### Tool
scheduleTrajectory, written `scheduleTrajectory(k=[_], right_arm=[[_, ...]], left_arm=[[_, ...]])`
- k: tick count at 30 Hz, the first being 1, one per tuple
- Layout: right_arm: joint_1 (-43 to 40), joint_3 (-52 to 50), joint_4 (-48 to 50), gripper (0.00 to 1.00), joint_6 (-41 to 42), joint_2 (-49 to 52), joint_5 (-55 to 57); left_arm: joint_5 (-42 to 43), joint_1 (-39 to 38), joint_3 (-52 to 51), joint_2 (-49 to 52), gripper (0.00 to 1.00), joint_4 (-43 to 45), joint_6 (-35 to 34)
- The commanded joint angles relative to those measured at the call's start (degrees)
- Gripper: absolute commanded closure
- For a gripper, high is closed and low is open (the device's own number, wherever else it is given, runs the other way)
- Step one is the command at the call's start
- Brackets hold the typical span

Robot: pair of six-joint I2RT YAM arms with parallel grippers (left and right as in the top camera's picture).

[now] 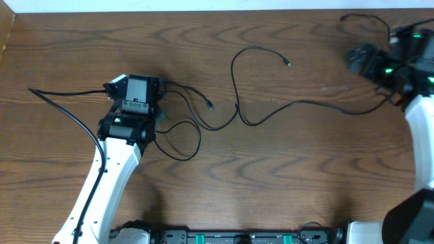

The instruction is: Untangle cables

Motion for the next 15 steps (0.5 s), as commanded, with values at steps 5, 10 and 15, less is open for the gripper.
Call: scheduleTrajectory(k=[5, 10, 15], right_arm=[[6.99, 0.24, -13.53, 0.01, 30.86, 12.26, 10.67], [5.57, 0.24, -15.10, 0.01, 46.25, 18.67, 19.15], [4.22, 0.24, -16.44, 0.40, 46.03, 21.07, 21.44]], left_arm=[[0.52, 0.17, 0.42, -0.74, 0.92, -0.02, 0.46], [0.55, 0.17, 0.42, -0.74, 0.92, -0.02, 0.31], [0.55, 0.17, 0.42, -0.74, 0.92, -0.02, 0.31]])
